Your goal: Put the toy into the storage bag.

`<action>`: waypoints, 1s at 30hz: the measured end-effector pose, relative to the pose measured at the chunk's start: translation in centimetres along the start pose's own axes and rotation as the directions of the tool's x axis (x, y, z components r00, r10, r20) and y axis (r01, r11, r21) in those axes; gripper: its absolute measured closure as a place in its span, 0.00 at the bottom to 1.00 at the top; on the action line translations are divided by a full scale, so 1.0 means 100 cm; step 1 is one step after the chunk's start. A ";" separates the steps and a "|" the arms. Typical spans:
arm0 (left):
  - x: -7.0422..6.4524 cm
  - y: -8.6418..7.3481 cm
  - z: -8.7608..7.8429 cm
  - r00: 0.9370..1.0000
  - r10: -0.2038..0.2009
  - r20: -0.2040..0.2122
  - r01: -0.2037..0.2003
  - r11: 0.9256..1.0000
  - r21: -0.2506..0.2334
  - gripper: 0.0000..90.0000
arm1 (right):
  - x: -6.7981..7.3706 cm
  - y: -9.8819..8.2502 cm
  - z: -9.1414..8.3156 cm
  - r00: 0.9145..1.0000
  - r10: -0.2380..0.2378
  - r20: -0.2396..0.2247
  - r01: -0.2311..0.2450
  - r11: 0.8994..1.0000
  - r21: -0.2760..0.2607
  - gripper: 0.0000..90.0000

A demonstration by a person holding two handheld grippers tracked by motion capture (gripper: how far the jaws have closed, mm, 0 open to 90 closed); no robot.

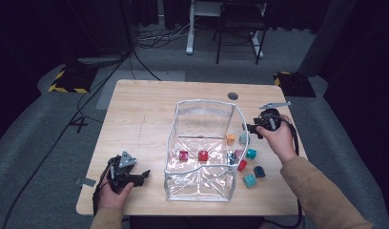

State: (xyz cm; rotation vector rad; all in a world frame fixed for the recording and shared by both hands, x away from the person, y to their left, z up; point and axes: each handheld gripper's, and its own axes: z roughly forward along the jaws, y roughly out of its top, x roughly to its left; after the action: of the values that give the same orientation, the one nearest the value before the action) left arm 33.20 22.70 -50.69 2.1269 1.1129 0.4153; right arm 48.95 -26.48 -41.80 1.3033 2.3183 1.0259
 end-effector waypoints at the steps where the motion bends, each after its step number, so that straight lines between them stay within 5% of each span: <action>1: 0.000 0.000 0.000 1.000 0.000 0.000 0.000 1.000 0.000 0.27 | 0.000 -0.002 0.003 1.000 -0.003 0.000 0.003 1.000 0.005 0.39; 15: 0.000 0.000 0.000 1.000 0.000 0.001 0.000 1.000 -0.001 0.27 | -0.002 -0.029 0.035 1.000 0.010 0.006 -0.010 0.994 0.111 0.41; 24: 0.000 0.000 0.000 1.000 0.000 0.001 0.000 1.000 -0.001 0.27 | 0.000 -0.038 0.046 1.000 -0.015 0.016 0.012 0.986 0.164 0.64; 30: 0.000 0.000 0.000 1.000 0.000 0.000 0.000 1.000 0.000 0.27 | 0.000 -0.030 0.036 0.999 -0.025 0.029 0.020 0.989 0.149 0.65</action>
State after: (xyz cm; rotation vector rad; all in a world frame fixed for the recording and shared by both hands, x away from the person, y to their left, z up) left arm 33.20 22.71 -50.69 2.1274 1.1127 0.4148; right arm 49.04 -25.93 -46.46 1.3338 2.4207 0.8337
